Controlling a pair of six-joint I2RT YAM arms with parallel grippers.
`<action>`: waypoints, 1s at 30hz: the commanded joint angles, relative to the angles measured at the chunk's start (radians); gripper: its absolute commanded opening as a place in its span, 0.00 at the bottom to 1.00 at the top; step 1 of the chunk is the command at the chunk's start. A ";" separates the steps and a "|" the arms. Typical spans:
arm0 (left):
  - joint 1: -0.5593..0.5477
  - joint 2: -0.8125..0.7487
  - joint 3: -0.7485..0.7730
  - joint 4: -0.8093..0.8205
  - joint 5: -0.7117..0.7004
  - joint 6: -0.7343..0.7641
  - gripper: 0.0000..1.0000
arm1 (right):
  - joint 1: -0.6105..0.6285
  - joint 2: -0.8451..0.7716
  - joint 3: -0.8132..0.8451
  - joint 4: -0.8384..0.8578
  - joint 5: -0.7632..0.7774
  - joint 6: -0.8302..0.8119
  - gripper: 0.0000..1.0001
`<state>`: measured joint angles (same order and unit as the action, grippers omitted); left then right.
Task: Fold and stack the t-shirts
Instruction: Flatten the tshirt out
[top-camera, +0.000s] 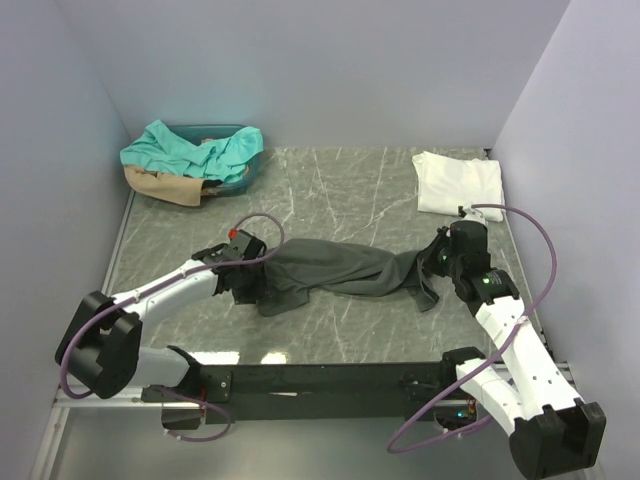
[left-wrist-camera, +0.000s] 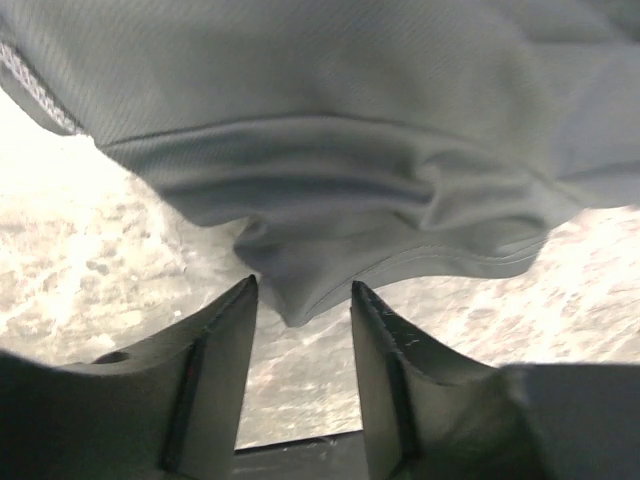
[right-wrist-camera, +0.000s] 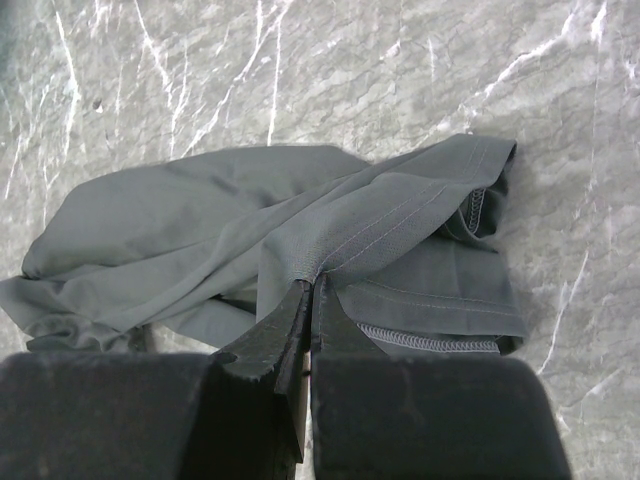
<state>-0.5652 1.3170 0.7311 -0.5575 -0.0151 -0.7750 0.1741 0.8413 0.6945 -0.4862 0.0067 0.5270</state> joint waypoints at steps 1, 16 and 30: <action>-0.001 -0.016 -0.006 -0.024 0.023 0.011 0.47 | -0.004 -0.001 -0.003 0.035 -0.004 0.004 0.00; -0.002 -0.009 -0.044 -0.010 0.066 0.026 0.40 | -0.004 0.002 0.002 0.028 -0.004 0.004 0.00; -0.002 0.050 -0.032 0.022 0.064 0.049 0.39 | -0.004 -0.004 -0.003 0.023 0.001 0.007 0.00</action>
<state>-0.5652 1.3579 0.6899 -0.5625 0.0338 -0.7452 0.1741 0.8425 0.6945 -0.4866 0.0071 0.5282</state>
